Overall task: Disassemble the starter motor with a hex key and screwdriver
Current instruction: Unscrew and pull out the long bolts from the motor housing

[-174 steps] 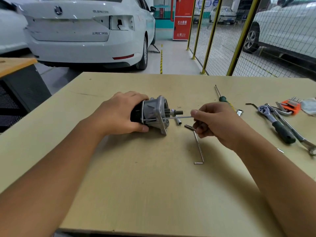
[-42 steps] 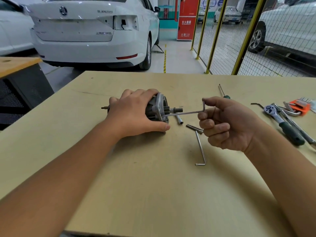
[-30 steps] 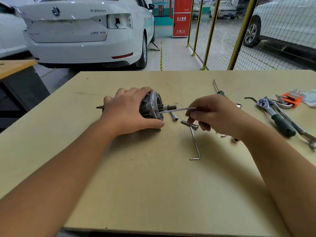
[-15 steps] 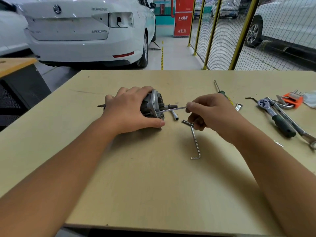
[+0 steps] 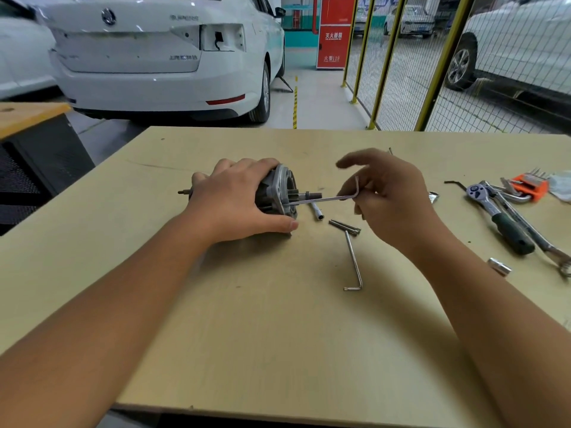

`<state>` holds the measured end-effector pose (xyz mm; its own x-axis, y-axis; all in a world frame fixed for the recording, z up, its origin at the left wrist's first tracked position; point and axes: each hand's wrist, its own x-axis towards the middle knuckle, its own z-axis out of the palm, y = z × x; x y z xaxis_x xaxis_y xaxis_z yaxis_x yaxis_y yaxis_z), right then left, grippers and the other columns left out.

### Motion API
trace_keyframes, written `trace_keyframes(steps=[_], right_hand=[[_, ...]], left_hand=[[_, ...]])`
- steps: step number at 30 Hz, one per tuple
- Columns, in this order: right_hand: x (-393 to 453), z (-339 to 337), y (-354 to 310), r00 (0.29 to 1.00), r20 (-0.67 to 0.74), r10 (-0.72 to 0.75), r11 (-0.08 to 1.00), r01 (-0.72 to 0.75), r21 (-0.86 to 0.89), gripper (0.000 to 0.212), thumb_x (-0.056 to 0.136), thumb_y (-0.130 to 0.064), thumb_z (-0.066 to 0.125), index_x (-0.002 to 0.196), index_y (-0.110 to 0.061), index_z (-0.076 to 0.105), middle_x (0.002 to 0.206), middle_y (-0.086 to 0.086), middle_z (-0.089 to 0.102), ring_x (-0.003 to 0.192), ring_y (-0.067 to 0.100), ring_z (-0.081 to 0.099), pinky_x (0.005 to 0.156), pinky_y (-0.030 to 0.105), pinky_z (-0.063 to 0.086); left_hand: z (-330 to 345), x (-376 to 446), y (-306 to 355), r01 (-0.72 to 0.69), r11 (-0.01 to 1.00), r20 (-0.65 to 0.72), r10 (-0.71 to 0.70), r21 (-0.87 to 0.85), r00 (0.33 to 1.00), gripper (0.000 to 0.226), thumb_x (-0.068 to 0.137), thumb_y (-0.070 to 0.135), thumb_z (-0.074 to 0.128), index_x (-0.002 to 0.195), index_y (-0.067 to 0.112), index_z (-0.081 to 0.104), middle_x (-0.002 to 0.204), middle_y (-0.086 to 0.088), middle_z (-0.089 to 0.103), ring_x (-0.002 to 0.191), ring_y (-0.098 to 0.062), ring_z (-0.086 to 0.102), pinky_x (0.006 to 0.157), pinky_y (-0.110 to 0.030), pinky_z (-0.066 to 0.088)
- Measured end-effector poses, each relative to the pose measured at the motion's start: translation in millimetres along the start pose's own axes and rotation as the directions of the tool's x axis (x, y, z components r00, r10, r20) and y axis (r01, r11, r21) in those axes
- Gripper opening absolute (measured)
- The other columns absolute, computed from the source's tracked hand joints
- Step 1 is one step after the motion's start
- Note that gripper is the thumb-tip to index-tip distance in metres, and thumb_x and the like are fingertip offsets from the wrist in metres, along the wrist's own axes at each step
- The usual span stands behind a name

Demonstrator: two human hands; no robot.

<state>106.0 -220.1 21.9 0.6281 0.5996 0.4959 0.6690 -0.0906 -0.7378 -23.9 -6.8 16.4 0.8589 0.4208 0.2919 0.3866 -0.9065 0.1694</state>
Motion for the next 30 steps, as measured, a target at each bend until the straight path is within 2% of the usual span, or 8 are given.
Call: trace_keyframes(steps=[3, 8, 15, 19, 21, 23, 27, 30], right_hand=[[0, 3, 1, 0.984, 0.009, 0.176, 0.972, -0.175, 0.159, 0.053, 0.074, 0.022, 0.044, 0.085, -0.022, 0.073, 0.072, -0.002, 0.073, 0.048, 0.015, 0.059, 0.047, 0.026, 0.048], [-4, 12, -3, 0.909, 0.112, 0.401, 0.856, -0.415, 0.308, 0.035, 0.082, 0.014, 0.044, 0.087, -0.006, 0.072, 0.075, 0.018, 0.070, 0.046, 0.029, 0.062, 0.046, 0.035, 0.052], [-6, 6, -8, 0.885, 0.235, 0.401, 0.795, -0.464, 0.391, 0.026, 0.093, 0.013, 0.057, 0.113, -0.003, 0.062, 0.086, 0.029, 0.065, 0.055, 0.027, 0.066, 0.054, 0.036, 0.057], [-1, 4, -19, 0.788, 0.369, 0.493, 0.477, -0.599, 0.643, 0.018, 0.100, -0.010, 0.058, 0.109, 0.006, 0.058, 0.090, 0.032, 0.067, 0.072, 0.034, 0.074, 0.061, 0.037, 0.061], [0, 2, -21, 0.706, 0.464, 0.535, 0.274, -0.665, 0.695, 0.033, 0.104, -0.022, 0.050, 0.101, 0.009, 0.061, 0.087, 0.031, 0.070, 0.081, 0.037, 0.076, 0.063, 0.039, 0.062], [1, 0, -20, 0.671, 0.514, 0.535, 0.189, -0.688, 0.701, 0.037, 0.106, -0.023, 0.046, 0.097, 0.010, 0.062, 0.087, 0.030, 0.071, 0.085, 0.037, 0.076, 0.065, 0.039, 0.063], [2, -6, -17, 0.632, 0.585, 0.508, 0.162, -0.737, 0.656, 0.046, 0.088, -0.038, 0.068, 0.107, 0.004, 0.062, 0.090, 0.029, 0.072, 0.077, 0.030, 0.077, 0.059, 0.034, 0.062], [2, -13, -13, 0.540, 0.647, 0.538, 0.274, -0.838, 0.472, 0.057, 0.068, -0.058, 0.075, 0.086, -0.004, 0.070, 0.077, 0.018, 0.072, 0.054, 0.020, 0.069, 0.043, 0.029, 0.056]], left_hand=[[1, 0, 0, 0.002, 1.000, -0.004, -0.002, -0.004, 1.000, 0.104, 0.048, 0.102, 0.054, 0.139, 0.057, 0.033, 0.136, 0.021, 0.054, 0.127, -0.021, 0.044, 0.085, -0.046, 0.030], [1, 0, -1, -0.005, 1.000, -0.004, 0.005, 0.001, 1.000, 0.104, 0.048, 0.103, 0.053, 0.139, 0.056, 0.033, 0.137, 0.021, 0.054, 0.126, -0.021, 0.044, 0.084, -0.045, 0.028], [0, 0, 0, -0.012, 1.000, -0.003, 0.012, 0.012, 1.000, 0.104, 0.049, 0.102, 0.053, 0.140, 0.055, 0.034, 0.136, 0.020, 0.054, 0.125, -0.022, 0.045, 0.084, -0.045, 0.030], [0, 0, -1, -0.014, 1.000, 0.002, 0.014, 0.008, 1.000, 0.106, 0.048, 0.103, 0.053, 0.140, 0.055, 0.034, 0.138, 0.020, 0.053, 0.127, -0.022, 0.045, 0.085, -0.046, 0.030], [0, 0, -2, -0.022, 1.000, 0.008, 0.022, 0.000, 1.000, 0.107, 0.047, 0.103, 0.054, 0.141, 0.056, 0.034, 0.137, 0.022, 0.053, 0.127, -0.021, 0.045, 0.085, -0.047, 0.031], [-3, 1, -7, -0.051, 0.999, 0.028, 0.051, -0.011, 0.998, 0.110, 0.046, 0.101, 0.057, 0.143, 0.056, 0.034, 0.138, 0.022, 0.053, 0.127, -0.021, 0.045, 0.088, -0.047, 0.034], [-11, 3, -27, -0.120, 0.987, 0.066, 0.127, -0.107, 0.990, 0.101, 0.048, 0.086, 0.067, 0.141, 0.052, 0.043, 0.132, 0.024, 0.057, 0.122, -0.019, 0.050, 0.098, -0.049, 0.045], [-12, 5, -40, -0.133, 0.964, 0.066, 0.152, -0.229, 0.986, 0.092, 0.048, 0.078, 0.076, 0.132, 0.049, 0.055, 0.126, 0.027, 0.060, 0.119, -0.012, 0.052, 0.100, -0.049, 0.048]])
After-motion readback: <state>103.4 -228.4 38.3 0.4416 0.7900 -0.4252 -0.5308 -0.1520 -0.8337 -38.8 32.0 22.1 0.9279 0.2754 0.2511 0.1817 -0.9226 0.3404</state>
